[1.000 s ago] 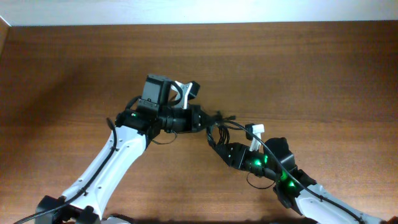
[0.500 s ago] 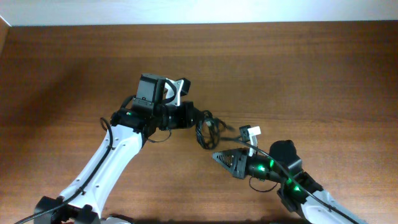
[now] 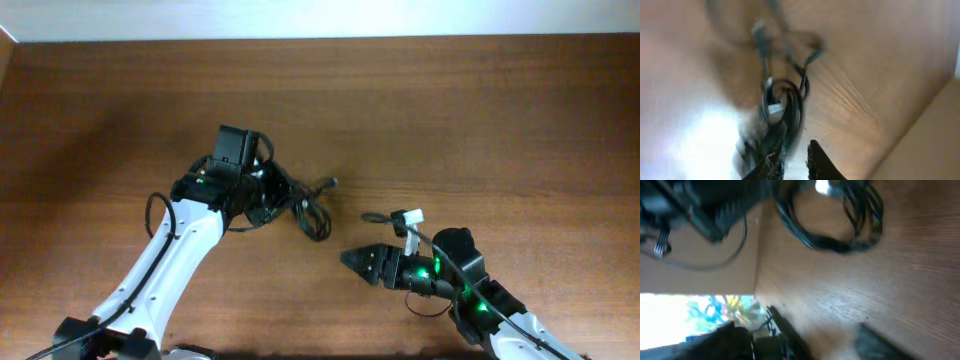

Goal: Untangle cables

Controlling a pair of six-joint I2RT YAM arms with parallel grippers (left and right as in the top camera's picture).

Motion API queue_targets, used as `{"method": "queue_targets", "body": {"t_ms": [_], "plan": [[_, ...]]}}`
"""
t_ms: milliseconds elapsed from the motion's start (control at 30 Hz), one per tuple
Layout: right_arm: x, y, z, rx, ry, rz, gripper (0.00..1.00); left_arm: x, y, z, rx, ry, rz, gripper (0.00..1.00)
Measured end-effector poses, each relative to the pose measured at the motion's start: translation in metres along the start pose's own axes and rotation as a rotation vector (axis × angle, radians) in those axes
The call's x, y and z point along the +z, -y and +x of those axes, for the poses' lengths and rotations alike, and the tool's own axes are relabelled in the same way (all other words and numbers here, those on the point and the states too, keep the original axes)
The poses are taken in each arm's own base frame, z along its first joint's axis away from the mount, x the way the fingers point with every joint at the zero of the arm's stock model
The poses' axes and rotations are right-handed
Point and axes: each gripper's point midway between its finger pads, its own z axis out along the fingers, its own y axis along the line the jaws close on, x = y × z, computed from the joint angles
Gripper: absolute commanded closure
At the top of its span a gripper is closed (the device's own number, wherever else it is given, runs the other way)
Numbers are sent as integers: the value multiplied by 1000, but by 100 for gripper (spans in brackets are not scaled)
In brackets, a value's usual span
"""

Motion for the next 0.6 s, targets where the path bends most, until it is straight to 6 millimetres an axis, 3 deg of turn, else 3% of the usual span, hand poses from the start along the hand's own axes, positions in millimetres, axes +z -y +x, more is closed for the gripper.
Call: {"method": "queue_targets", "body": {"t_ms": [100,200,267,300,333,367,433,533,567,600], "plan": [[0,5,-7,189,42,21,1,0,-7,6,-182,-20,-30,96],[4,15,-10,360,61,51,1,1,-4,12,-305,-48,-23,96],[6,23,-11,414,71,74,1,1,-2,15,-355,-63,-17,85],[8,32,-12,464,84,100,1,1,-2,15,-367,-61,-18,72],[10,37,-13,466,94,116,1,1,-4,12,-348,-44,-24,50],[12,49,-12,464,99,156,1,1,-6,7,-296,-15,-34,34],[14,63,-9,448,94,205,2,0,-15,-6,-155,66,-73,21],[15,80,-6,430,91,264,1,-5,-39,-22,35,160,-200,20],[16,84,-5,424,91,278,1,-9,-50,-26,91,185,-264,23],[16,88,-5,419,93,293,1,-10,-54,-27,109,192,-286,33]]}}
